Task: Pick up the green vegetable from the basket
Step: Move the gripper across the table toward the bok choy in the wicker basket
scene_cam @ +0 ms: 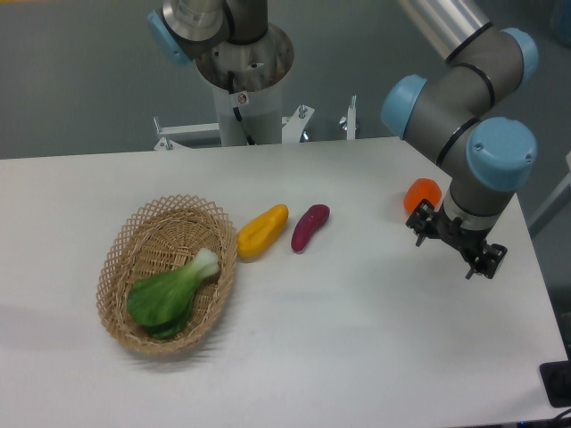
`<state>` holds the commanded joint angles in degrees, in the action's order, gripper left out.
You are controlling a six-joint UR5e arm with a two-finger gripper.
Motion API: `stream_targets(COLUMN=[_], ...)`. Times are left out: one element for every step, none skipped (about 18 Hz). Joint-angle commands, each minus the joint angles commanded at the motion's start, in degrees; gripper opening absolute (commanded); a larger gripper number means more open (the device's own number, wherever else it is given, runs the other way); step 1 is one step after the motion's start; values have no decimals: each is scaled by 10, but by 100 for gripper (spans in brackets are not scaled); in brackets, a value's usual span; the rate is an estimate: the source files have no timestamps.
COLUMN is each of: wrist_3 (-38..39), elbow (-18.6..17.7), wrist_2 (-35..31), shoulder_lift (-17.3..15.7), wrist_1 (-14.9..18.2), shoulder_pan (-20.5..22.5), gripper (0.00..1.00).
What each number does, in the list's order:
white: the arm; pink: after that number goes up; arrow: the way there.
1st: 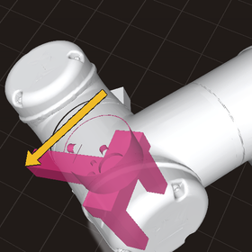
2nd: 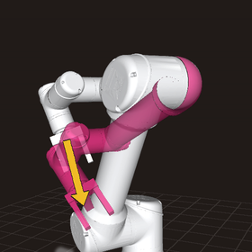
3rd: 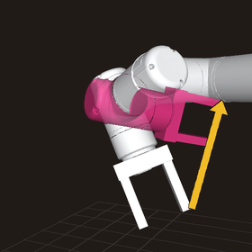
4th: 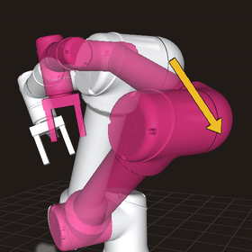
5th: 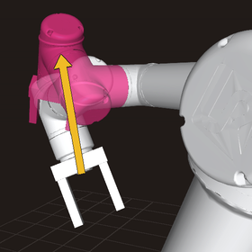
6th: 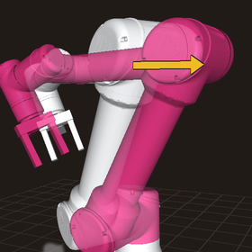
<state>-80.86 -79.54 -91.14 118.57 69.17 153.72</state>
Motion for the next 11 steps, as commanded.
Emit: stream_targets(wrist_3=[0,0,0,0,0,2,3,6,9,11,14], elbow=[0,0,0,-2,-2,-2,-2,-3,-3,-4,-8], wrist_2=[0,0,0,1,1,1,2,2,1,1,3], shoulder_lift=[0,1,1,0,0,0,0,0,0,0,-1], wrist_1=[-1,-1,0,0,0,0,0,0,0,0,-3], shoulder_pan=[0,0,0,-1,-1,-1,-2,-6,-13,-18,-21], gripper=[100,100,100,100,100,100,100,100,100,100,100])
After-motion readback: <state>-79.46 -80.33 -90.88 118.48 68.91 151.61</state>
